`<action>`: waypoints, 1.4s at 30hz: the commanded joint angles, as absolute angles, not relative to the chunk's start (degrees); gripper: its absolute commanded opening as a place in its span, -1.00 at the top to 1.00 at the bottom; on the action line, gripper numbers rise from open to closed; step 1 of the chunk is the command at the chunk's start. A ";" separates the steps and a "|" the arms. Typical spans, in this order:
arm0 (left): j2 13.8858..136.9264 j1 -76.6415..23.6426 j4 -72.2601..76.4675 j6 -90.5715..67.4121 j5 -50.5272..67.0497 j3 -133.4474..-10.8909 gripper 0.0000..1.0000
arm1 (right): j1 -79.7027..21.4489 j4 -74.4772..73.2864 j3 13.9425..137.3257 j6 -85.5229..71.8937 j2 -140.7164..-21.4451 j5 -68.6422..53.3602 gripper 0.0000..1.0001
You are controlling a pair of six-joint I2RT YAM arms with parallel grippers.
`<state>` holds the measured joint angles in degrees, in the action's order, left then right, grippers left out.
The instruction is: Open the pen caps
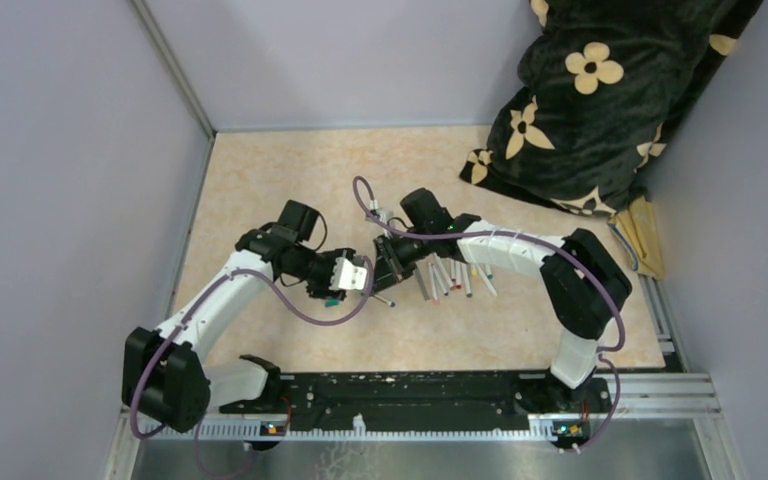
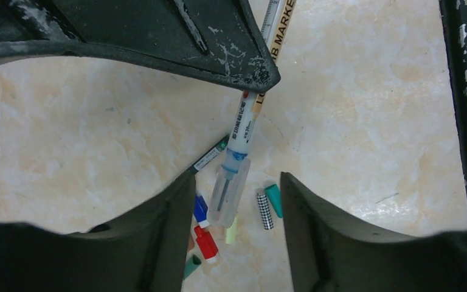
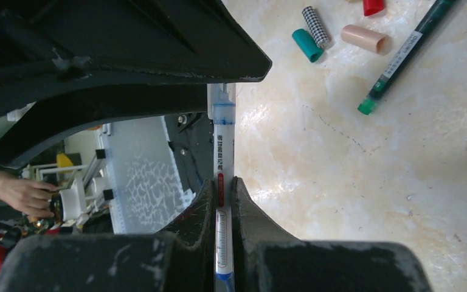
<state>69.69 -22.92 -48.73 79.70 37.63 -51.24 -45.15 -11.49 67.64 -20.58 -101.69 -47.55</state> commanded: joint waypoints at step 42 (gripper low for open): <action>73.29 -14.56 -34.00 86.21 14.72 -50.25 0.48 | -44.62 -8.38 54.32 -22.89 -90.99 -44.97 1.00</action>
<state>71.00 -23.35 -36.71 83.40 29.21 -48.66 -44.49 3.95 58.65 -24.14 -96.25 -38.04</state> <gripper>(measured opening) 0.247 0.091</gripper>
